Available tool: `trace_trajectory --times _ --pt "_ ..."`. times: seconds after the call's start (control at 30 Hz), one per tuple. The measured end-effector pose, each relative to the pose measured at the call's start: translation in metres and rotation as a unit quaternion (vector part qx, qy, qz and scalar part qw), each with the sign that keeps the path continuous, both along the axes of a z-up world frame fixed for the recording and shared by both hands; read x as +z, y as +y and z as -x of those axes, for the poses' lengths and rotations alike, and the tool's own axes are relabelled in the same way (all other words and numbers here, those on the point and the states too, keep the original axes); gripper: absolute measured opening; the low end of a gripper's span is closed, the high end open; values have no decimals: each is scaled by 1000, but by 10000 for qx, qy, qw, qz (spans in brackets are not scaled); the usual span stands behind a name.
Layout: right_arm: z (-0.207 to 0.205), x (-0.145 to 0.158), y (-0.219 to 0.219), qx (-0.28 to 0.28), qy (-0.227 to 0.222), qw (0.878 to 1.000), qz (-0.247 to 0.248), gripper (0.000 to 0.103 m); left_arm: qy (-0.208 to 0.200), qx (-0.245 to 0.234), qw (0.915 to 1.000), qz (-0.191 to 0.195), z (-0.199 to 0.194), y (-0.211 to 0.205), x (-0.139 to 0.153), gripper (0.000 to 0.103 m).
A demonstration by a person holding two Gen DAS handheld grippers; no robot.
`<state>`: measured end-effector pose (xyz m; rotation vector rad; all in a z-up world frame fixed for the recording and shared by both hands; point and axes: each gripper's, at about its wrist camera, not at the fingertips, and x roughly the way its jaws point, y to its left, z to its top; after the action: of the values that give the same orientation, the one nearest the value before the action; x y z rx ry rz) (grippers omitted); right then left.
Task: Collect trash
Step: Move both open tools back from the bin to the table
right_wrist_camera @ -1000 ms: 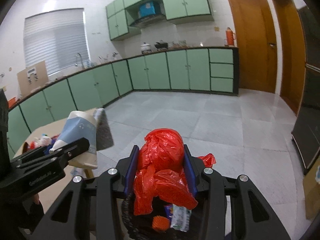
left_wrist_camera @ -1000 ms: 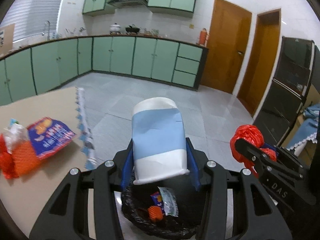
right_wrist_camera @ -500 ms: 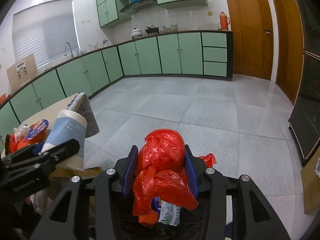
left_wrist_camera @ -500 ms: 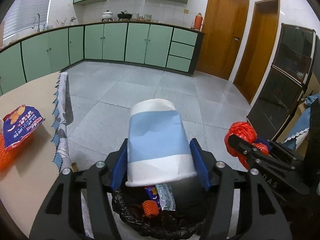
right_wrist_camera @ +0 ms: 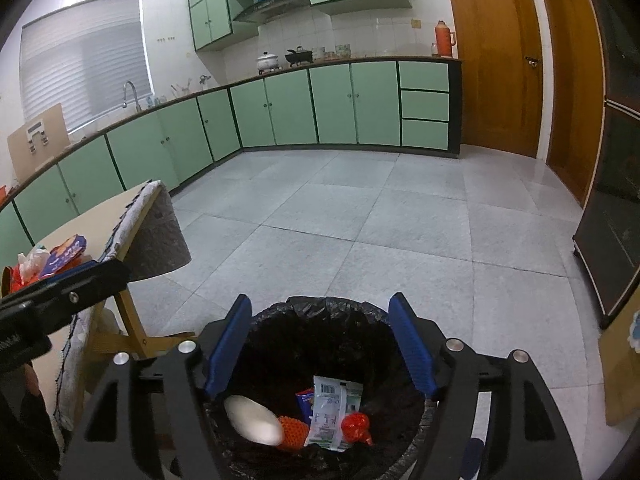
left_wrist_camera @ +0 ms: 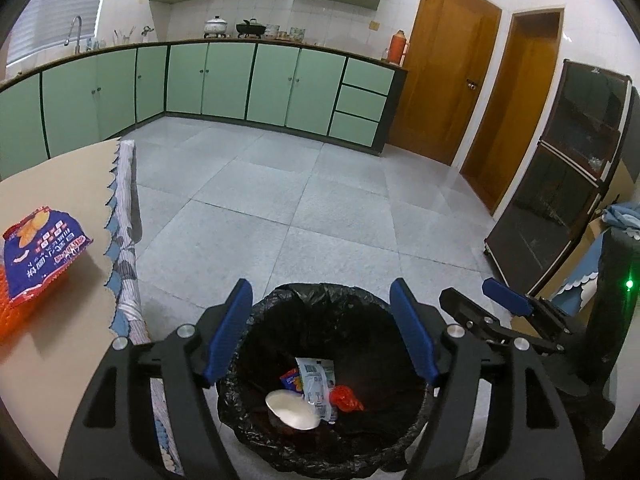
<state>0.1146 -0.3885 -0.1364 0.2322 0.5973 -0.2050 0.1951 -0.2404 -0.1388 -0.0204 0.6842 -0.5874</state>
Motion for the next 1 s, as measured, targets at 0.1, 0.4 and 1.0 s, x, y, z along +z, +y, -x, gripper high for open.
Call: trace_trajectory --times 0.1,0.4,1.0 --pt "2 4 2 -7 -47 10000 -8 72 -53 17 10000 62 3 5 7 69" --pt "9 29 31 131 -446 9989 30 91 -528 546 9971 88 16 64 39 79" --pt "-42 69 190 1580 -939 9829 151 96 -1109 2484 9591 -789 17 240 61 83"
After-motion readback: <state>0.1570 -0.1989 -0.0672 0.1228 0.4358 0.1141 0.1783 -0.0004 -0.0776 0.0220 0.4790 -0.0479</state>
